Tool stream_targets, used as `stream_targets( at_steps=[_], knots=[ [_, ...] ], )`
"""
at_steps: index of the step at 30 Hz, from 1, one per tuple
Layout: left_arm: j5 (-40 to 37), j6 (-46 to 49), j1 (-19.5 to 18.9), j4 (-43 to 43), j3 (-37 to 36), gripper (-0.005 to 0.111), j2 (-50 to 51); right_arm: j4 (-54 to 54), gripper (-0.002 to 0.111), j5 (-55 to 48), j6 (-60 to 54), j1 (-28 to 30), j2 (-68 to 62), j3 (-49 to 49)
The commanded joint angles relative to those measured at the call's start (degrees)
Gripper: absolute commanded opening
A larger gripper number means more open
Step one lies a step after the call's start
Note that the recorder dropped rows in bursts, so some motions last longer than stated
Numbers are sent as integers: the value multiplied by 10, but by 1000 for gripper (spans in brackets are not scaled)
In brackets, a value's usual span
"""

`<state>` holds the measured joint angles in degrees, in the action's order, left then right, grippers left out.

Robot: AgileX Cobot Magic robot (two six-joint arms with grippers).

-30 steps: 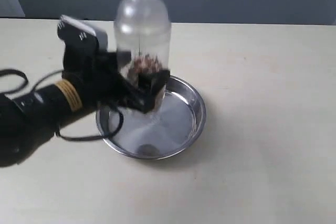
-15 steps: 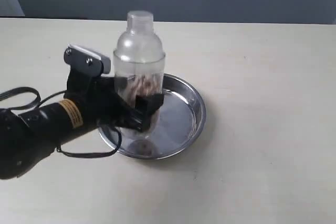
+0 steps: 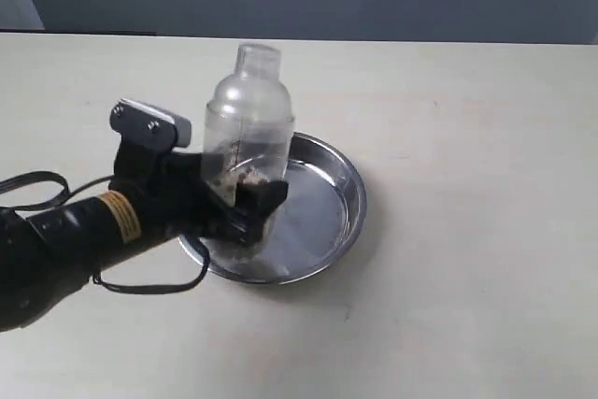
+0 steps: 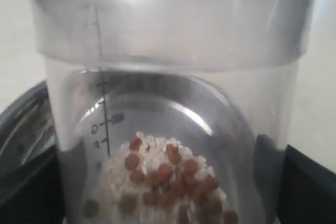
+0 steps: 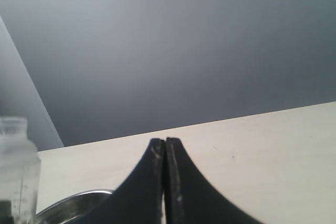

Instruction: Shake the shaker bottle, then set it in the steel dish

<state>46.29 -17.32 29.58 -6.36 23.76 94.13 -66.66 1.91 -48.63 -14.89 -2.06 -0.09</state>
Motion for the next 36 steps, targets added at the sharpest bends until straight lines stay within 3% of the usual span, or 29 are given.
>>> stream_targets(
  at_steps=[1,2,4,7,10,13,14,16,17,18,19,20,23,24,26,28,29,31,34,36],
  knots=[
    [36,31,3,-13,46,0,-122,2,-1,1,-2,1,2,1],
    [-16,58,3,-6,52,0,-119,2,-1,1,-2,1,2,1],
    [-39,75,3,26,43,0,-74,2,-1,0,-2,1,2,1],
    [85,35,3,30,5,0,-17,2,-1,0,-2,1,2,1],
    [205,-10,3,21,-1,0,-45,2,-1,1,-2,1,2,1],
    [107,41,3,17,27,0,-92,2,-1,1,-2,1,2,1],
    [2,56,3,48,42,0,-90,2,-1,1,-2,1,2,1],
    [-12,55,4,117,33,0,-76,2,-1,1,-2,1,2,1],
    [15,55,9,104,32,0,-68,2,-1,1,-2,1,2,1],
    [63,19,7,-22,49,0,-49,2,-1,0,-2,1,2,1],
    [63,-5,1,-75,61,0,-42,2,-1,0,-2,1,2,1],
    [16,-61,-19,-166,78,0,-41,2,-1,1,-2,1,2,1],
    [-46,-31,-75,-132,39,0,-86,2,-1,1,-2,1,2,1],
    [-14,-31,-83,-83,26,0,-98,2,-1,3,-2,1,2,1],
    [71,-54,-58,-85,46,0,-73,2,-1,2,-2,1,2,1],
    [9,-168,-50,-246,99,0,-41,2,-1,2,-2,1,2,1],
    [-49,-225,-71,-349,104,0,-49,2,-1,2,-2,1,2,1],
    [-61,-263,-111,-422,83,0,-67,2,-1,1,-2,1,2,1],
    [80,-222,-155,-302,44,0,-80,2,-1,1,-2,1,2,1],
    [158,-204,-138,-208,36,0,-76,2,-1,1,-2,1,2,1]
  ],
)
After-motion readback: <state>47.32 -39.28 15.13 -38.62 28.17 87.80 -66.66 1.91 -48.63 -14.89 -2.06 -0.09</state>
